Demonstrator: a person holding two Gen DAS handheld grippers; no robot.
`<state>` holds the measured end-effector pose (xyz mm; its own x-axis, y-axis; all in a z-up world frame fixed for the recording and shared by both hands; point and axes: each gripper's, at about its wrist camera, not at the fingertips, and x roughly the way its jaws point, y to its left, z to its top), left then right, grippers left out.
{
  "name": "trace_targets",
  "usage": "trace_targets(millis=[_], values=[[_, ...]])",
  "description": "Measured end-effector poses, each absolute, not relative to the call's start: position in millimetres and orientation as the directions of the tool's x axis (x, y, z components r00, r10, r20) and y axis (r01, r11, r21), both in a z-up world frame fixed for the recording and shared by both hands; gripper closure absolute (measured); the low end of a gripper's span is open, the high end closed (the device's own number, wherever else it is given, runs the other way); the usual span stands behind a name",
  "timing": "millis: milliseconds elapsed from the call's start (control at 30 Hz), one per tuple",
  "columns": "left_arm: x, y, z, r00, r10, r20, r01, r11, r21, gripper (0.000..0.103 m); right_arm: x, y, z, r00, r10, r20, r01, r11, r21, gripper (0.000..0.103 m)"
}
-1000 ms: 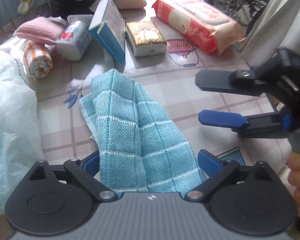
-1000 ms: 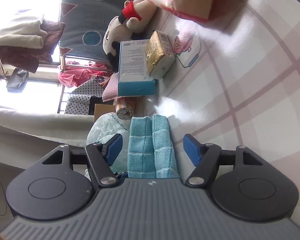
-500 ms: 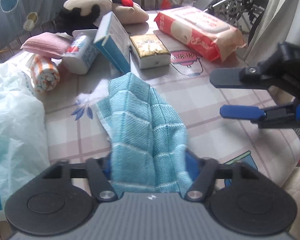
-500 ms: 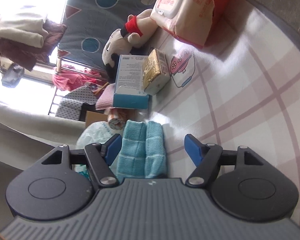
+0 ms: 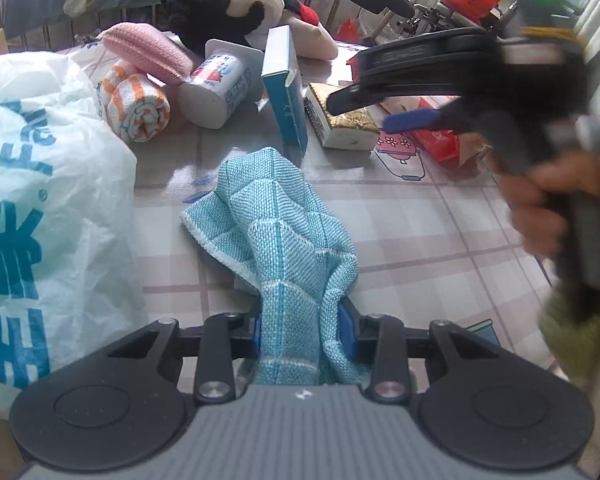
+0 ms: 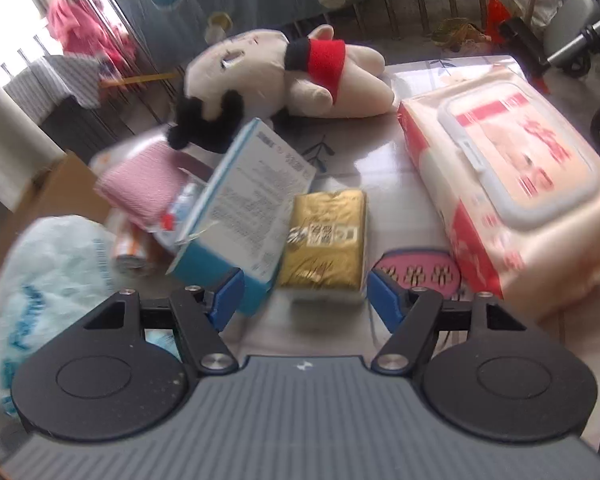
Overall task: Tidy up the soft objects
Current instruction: 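Grasp the gold package with the right gripper while left gripper holds the towel, then lift the gold package with the right gripper while left gripper holds the towel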
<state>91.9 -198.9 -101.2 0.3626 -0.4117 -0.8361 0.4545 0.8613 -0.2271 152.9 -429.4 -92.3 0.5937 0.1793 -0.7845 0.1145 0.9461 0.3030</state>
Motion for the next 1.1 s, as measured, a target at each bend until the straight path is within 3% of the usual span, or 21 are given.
trace_targets(millis=[133, 233, 700, 867, 1100], values=[[94.1, -196.0, -101.3, 0.356, -0.425, -0.833, 0.453, 0.858, -0.244, 0.067, 174.1, -426.9, -106.8, 0.566, 0.145, -0.812, 0.113, 0.962, 0.25, 0.049], [93.9, -196.5, -101.3, 0.356, -0.427, -0.831, 0.453, 0.857, -0.247, 0.067, 168.2, -425.2, -106.0, 0.563, 0.141, -0.815, 0.109, 0.964, 0.242, 0.05], [85.9, -206.4, -100.6, 0.38, -0.39, -0.838, 0.483, 0.857, -0.18, 0.064, 40.7, -405.0, -99.9, 0.523, 0.202, -0.828, 0.039, 0.965, 0.26, 0.05], [82.1, -210.7, -101.0, 0.396, -0.369, -0.841, 0.493, 0.858, -0.144, 0.063, 21.6, -388.1, -99.9, 0.544, 0.184, -0.819, 0.014, 0.974, 0.228, 0.049], [80.8, -211.0, -102.0, 0.408, -0.363, -0.838, 0.492, 0.86, -0.133, 0.063, 8.8, -398.6, -101.0, 0.557, 0.228, -0.798, 0.042, 0.953, 0.302, 0.05]])
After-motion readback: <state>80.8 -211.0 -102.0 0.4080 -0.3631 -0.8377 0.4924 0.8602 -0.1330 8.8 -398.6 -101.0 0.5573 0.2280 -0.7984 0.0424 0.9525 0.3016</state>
